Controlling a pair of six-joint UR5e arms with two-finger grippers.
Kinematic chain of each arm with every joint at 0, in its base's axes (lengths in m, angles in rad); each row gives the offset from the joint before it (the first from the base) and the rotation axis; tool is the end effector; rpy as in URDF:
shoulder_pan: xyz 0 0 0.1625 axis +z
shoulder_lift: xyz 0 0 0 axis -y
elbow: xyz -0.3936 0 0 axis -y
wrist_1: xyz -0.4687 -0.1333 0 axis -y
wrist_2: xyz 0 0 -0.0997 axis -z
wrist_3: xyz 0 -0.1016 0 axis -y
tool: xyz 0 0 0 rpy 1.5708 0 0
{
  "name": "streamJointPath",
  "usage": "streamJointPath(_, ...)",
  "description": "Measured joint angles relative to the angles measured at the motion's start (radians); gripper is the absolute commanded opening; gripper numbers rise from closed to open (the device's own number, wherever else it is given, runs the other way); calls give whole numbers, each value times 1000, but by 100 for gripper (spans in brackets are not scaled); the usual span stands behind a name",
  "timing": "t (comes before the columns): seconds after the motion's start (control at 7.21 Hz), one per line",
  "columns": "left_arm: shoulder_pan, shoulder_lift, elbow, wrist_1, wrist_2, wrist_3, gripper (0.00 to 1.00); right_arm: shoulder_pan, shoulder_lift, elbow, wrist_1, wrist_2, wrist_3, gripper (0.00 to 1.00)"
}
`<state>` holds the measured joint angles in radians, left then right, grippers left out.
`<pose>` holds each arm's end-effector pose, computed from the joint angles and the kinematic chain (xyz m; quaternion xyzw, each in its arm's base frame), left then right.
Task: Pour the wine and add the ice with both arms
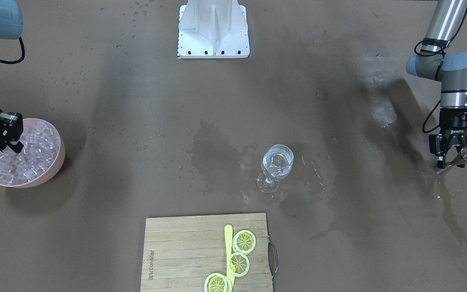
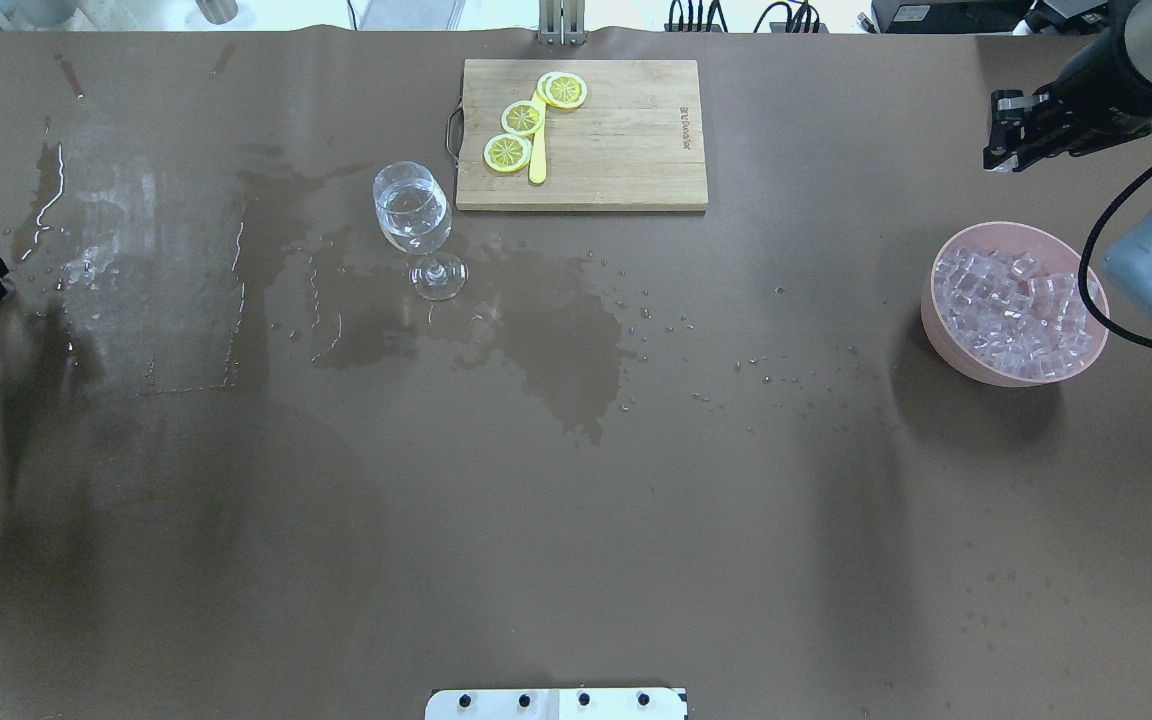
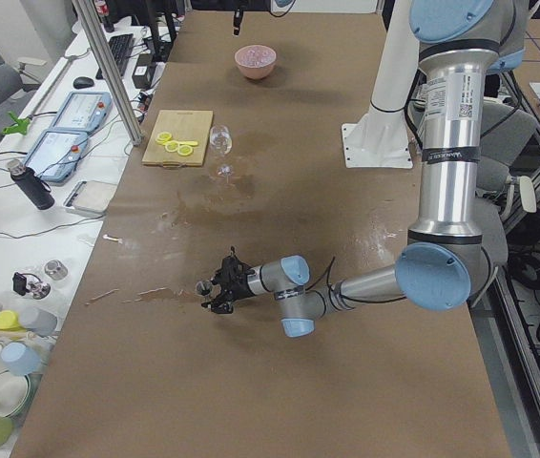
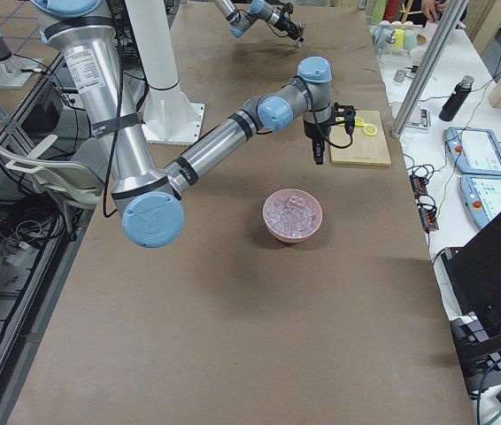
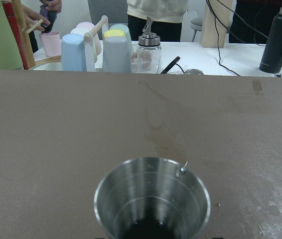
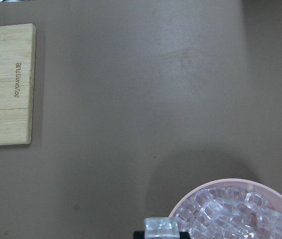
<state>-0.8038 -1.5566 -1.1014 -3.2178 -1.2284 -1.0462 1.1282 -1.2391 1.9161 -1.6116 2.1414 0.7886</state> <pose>0.2519 -0.5026 0.7204 0.4458 0.3386 -0.2073 0.8023 -0.1966 -0.5979 0.2506 0.0907 -0.3916 0.0702 0.9130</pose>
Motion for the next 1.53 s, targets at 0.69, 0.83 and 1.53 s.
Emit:
streamJointPath(0.69, 0, -9, 0, -2, 36, 0, 47, 8, -1, -3, -2, 0, -3, 0)
streamJointPath(0.83, 0, -9, 1, -3, 36, 0, 41, 8, -1, -3, -2, 0, -3, 0)
streamJointPath(1.53, -1, 5, -7, -44, 35, 2, 32, 8, 0, -1, -2, 0, -3, 0)
